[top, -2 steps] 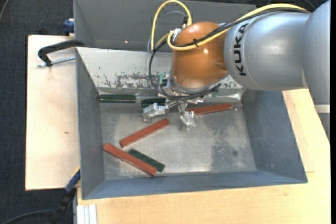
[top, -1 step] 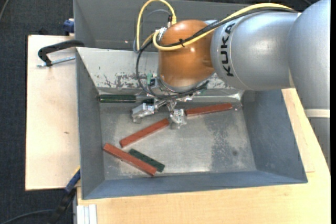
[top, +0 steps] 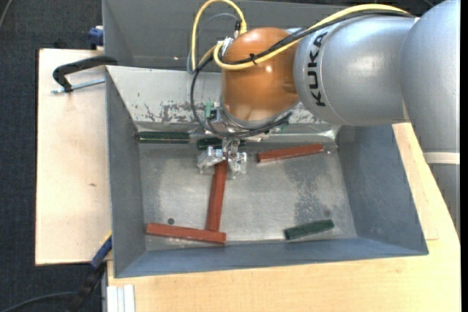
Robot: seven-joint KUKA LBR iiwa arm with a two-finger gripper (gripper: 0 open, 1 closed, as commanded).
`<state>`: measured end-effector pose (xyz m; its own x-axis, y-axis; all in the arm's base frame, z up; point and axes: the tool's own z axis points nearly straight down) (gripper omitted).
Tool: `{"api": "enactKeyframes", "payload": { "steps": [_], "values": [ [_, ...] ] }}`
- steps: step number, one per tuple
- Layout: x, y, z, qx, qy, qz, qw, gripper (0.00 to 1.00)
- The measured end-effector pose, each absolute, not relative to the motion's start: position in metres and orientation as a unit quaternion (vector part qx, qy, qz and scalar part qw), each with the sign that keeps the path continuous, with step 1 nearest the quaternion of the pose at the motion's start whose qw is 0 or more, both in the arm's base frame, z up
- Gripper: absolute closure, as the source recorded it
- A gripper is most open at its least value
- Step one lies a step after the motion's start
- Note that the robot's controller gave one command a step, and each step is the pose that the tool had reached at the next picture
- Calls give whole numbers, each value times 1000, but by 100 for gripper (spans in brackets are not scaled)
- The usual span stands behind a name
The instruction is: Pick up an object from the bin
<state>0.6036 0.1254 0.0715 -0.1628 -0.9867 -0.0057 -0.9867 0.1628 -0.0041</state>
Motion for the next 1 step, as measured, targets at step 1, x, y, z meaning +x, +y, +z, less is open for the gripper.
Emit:
{"api": "enactKeyframes", "payload": {
  "steps": [1],
  "values": [
    [585, 125, 200, -789, 614, -2, 5, 100]
  ]
}}
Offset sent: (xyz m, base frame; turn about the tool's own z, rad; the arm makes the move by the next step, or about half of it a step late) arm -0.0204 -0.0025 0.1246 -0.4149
